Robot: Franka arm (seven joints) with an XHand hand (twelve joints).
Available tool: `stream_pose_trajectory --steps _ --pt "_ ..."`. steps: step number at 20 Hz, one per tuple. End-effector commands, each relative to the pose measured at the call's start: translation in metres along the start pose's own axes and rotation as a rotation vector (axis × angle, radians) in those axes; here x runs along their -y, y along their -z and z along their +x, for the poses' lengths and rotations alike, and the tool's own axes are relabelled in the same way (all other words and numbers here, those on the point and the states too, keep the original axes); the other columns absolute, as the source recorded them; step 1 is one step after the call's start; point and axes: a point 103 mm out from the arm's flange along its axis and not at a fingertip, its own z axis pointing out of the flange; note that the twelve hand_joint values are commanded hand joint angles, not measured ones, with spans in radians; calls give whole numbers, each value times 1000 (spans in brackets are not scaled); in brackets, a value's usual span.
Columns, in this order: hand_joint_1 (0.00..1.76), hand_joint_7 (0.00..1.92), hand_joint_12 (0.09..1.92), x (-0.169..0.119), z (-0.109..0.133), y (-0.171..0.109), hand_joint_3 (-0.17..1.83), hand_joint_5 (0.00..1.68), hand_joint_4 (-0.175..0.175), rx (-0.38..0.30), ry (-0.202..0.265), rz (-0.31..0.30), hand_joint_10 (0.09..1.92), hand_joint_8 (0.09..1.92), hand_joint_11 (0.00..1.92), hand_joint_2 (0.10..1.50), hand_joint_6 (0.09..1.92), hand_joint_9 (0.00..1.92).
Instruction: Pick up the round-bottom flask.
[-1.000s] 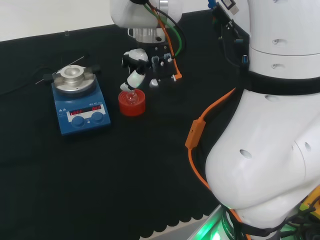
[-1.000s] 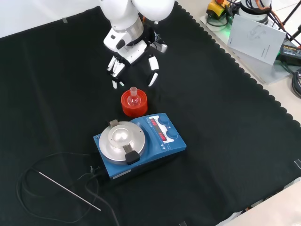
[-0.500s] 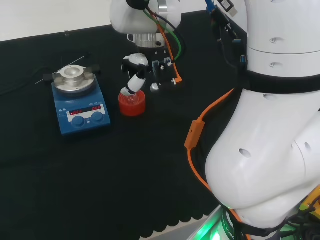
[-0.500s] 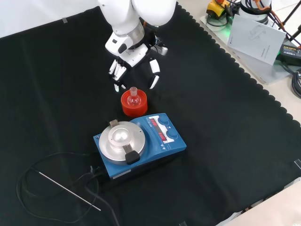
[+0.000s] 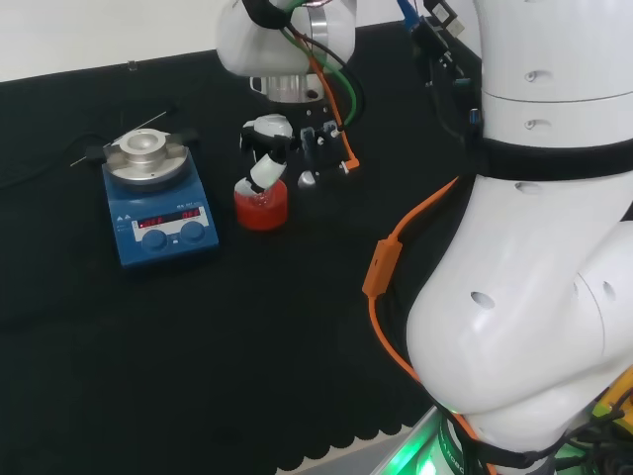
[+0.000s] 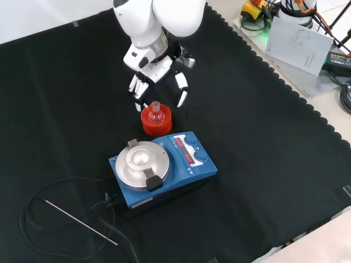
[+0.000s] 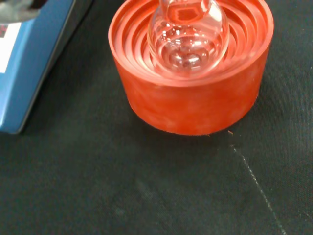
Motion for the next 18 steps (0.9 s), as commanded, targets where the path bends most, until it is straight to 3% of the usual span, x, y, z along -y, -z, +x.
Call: stream_pose_trajectory --steps 1,5,18 --pt "652 584 1443 -6 -2 -6 815 242 -143 33 30 22 1012 1044 423 425 845 640" --pt "648 582 1443 -5 -3 -8 812 250 -143 54 43 12 1014 1046 425 427 853 638" --pt "752 714 1395 -3 -19 -15 825 320 -159 74 14 9 926 999 554 423 989 808"
